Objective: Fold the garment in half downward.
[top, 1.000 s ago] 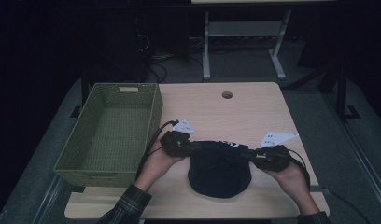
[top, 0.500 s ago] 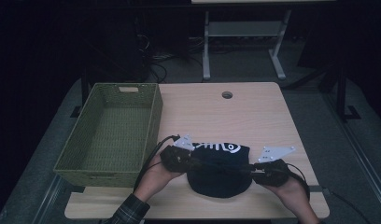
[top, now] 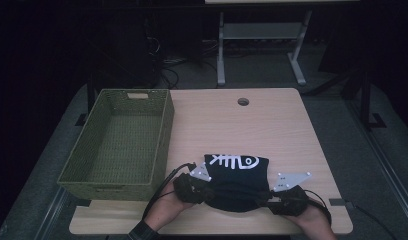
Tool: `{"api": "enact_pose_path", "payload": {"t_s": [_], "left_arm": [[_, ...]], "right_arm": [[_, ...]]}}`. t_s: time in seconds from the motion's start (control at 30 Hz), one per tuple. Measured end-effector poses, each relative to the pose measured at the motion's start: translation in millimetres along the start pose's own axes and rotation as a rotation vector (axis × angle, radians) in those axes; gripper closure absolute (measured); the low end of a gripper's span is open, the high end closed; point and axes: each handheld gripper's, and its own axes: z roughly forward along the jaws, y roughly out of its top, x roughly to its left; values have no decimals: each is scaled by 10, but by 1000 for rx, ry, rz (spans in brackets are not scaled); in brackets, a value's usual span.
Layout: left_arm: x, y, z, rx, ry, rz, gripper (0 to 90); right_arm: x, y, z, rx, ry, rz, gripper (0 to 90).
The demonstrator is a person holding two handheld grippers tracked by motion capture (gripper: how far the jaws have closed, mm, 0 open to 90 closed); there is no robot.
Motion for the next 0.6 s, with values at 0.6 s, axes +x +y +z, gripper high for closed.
{"api": "enact_pose_path", "payload": {"t_s": [0.6], "left_arm": [[145,161,-432,-151,41,-87,899]], "right_arm": [[-194,50,-301,-110,-39,41,832]]}}
